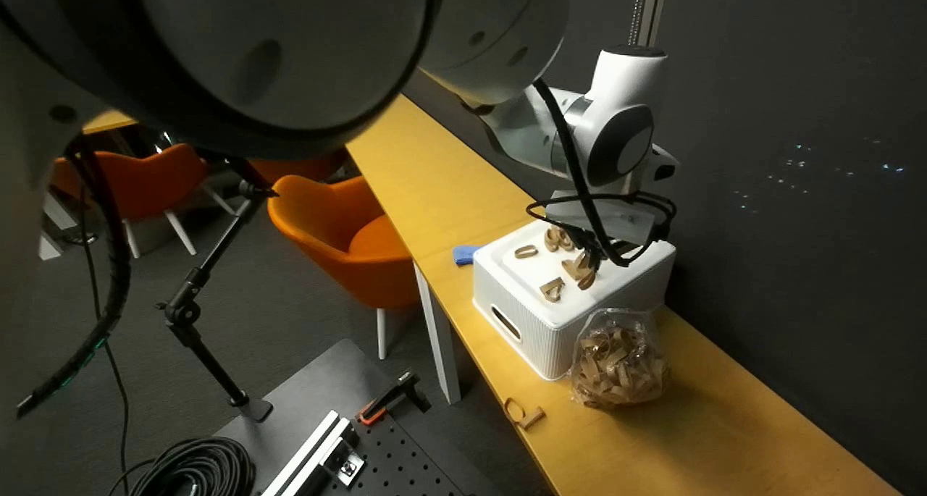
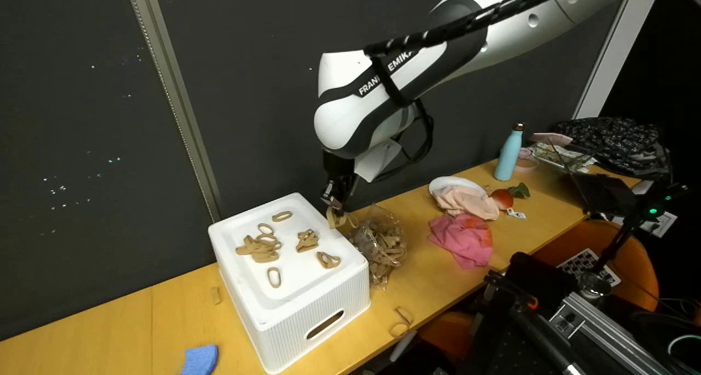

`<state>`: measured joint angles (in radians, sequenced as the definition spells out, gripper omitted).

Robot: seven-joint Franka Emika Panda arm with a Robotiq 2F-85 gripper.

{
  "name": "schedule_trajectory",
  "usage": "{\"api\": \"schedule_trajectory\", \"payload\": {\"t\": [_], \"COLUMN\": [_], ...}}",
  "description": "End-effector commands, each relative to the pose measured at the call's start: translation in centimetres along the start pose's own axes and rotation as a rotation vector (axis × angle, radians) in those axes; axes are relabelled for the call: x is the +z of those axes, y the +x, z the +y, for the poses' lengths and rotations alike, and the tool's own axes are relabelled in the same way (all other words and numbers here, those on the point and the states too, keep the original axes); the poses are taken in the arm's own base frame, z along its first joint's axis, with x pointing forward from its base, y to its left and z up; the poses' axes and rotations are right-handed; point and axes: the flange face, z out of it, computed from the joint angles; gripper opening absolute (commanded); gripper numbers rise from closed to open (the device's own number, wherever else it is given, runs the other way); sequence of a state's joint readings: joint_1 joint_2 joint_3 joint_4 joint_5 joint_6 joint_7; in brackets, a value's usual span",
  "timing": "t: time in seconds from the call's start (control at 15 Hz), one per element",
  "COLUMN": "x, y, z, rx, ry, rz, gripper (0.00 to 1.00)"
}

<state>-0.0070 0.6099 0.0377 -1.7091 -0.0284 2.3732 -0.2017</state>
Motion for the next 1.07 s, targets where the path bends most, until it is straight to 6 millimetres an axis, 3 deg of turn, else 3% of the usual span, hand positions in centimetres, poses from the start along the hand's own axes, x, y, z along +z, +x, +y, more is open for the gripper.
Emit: {"api": "schedule_trajectory", "payload": {"t": [0.0,0.2,0.4,0.6,1.0], "x": [-2.5,-2.5,-1.3,1.0,4.7], "y": [-5.5,-8.2,-9.6,-9.4,-7.8], "z": [0.4,2.3,4.7,6.8,6.6], "rx": [0.082,0.161,0.227,0.261,0.249], "ry": [-0.052,-0.078,-0.113,-0.151,-0.148], "rz": [-0.064,-0.086,-0.114,-0.129,-0.133], "gripper": [0.01,0.01,0.01,0.01,0.01]}}
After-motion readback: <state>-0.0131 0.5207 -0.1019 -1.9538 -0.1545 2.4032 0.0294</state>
